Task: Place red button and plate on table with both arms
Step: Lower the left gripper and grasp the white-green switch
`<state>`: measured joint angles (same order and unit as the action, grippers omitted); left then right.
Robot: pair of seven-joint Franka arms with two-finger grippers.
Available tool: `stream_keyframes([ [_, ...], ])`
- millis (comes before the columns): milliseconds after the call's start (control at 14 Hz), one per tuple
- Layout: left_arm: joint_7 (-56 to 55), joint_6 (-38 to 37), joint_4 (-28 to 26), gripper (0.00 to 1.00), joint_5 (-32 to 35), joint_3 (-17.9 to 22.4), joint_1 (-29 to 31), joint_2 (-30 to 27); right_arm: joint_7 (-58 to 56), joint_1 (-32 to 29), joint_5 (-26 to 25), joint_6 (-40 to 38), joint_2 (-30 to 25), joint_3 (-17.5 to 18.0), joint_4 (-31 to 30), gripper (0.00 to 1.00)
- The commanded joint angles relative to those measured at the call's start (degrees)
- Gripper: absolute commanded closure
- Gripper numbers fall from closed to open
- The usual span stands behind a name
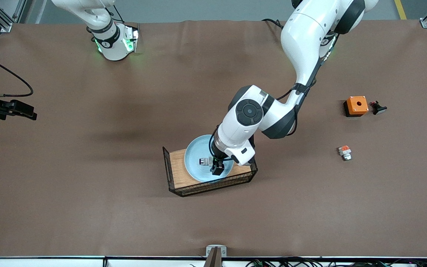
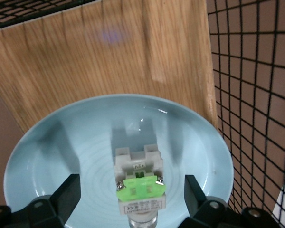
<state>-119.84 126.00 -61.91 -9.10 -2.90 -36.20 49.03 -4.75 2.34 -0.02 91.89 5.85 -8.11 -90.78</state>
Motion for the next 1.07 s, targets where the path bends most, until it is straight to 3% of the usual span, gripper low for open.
stream_keyframes([
  [0, 1.1, 0.29, 2.05, 0.14, -1.09, 0.79, -0.63, 1.15, 0.36, -0.15, -0.42, -1.1, 0.21, 0.2, 1.39, 0.0],
  [214, 0.92, 0.21, 2.05, 0.35, -1.09, 0.79, -0.63, 1.15, 0.27, -0.41, -0.16, -1.62, 0.3, 0.2, 2.0, 0.0],
  [357, 0.48, 0.21, 1.96, 0.61, -1.09, 0.79, -0.54, 1.06, 0.53, -0.15, 0.46, -2.94, 0.39, 0.2, 2.18, 0.0],
  [500, 0.83, 0.03, 1.96, 0.96, -1.09, 0.79, -0.36, 0.71, 0.71, 0.03, 0.63, -3.03, 0.48, 0.28, 2.1, 0.0],
  [571, 0.92, -0.4, 2.05, 1.0, -1.09, 0.7, -0.19, 0.36, 0.79, 0.12, 0.81, -3.12, 0.48, 0.28, 2.1, 0.0],
  [1000, 6.69, -13.21, 2.05, 1.0, -1.01, 0.79, 2.62, -10.08, 10.18, 2.74, 5.64, -4.35, 1.0, 0.46, 2.01, 0.0],
])
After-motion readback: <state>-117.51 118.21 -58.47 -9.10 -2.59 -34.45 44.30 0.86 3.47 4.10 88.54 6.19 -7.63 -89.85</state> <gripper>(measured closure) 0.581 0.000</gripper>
